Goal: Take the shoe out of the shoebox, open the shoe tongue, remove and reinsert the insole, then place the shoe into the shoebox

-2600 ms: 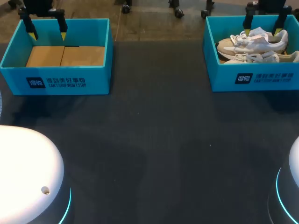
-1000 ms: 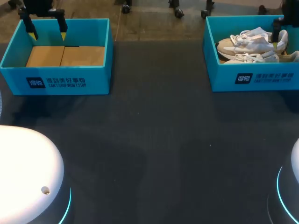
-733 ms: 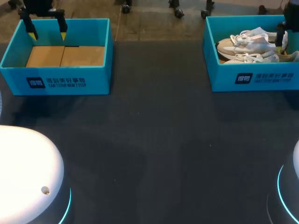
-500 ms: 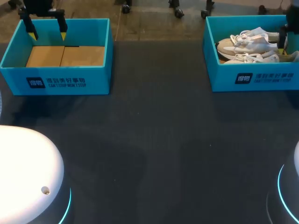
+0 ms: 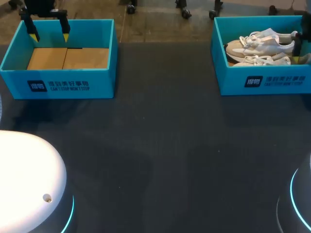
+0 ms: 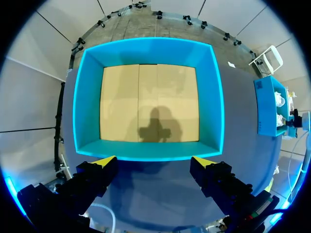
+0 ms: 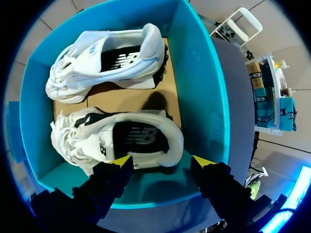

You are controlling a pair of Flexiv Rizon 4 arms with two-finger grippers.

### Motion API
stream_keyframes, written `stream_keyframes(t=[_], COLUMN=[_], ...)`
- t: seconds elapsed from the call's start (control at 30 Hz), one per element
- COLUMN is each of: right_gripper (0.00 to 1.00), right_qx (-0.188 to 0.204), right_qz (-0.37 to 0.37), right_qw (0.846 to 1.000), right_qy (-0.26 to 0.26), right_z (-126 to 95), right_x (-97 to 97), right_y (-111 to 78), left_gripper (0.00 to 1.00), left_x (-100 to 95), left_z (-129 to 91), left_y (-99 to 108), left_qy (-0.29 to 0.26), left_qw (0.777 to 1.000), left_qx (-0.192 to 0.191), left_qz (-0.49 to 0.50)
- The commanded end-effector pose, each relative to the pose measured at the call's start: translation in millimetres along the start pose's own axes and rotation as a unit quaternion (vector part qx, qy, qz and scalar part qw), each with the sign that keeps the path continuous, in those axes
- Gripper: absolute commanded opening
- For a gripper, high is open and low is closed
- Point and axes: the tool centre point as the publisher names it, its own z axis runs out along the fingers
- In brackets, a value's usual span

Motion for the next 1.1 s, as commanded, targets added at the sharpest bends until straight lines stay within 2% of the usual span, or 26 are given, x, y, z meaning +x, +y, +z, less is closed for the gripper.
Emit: stream_keyframes(t=[0.03, 0.4, 0.63, 1.03, 1.1], right_gripper=[0.75, 0.73, 0.62, 0.64, 0.58], right_qx=[0.011, 0.017, 0.004, -0.009, -0.008], right_qz=[0.003, -0.005, -0.018, -0.03, -0.03], right_qw=[1.0, 1.0, 0.999, 0.999, 0.998], right_qy=[-0.001, 0.006, 0.027, 0.042, 0.052], right_z=[7.5, 19.1, 27.9, 34.8, 38.0], right_x=[-3.4, -5.5, -6.8, -10.9, -10.9], right_y=[12.6, 21.0, 20.9, 18.6, 19.4], left_gripper=[1.0, 1.0, 1.0, 1.0, 1.0], left_x=[0.0, 0.0, 0.0, 0.0, 0.0], left_z=[0.0, 0.0, 0.0, 0.0, 0.0], left_y=[0.0, 0.0, 0.0, 0.0, 0.0], left_qy=[0.0, 0.0, 0.0, 0.0, 0.0], left_qw=[1.0, 1.0, 1.0, 1.0, 1.0], left_qx=[0.0, 0.0, 0.0, 0.0, 0.0], left_qz=[0.0, 0.0, 0.0, 0.0, 0.0])
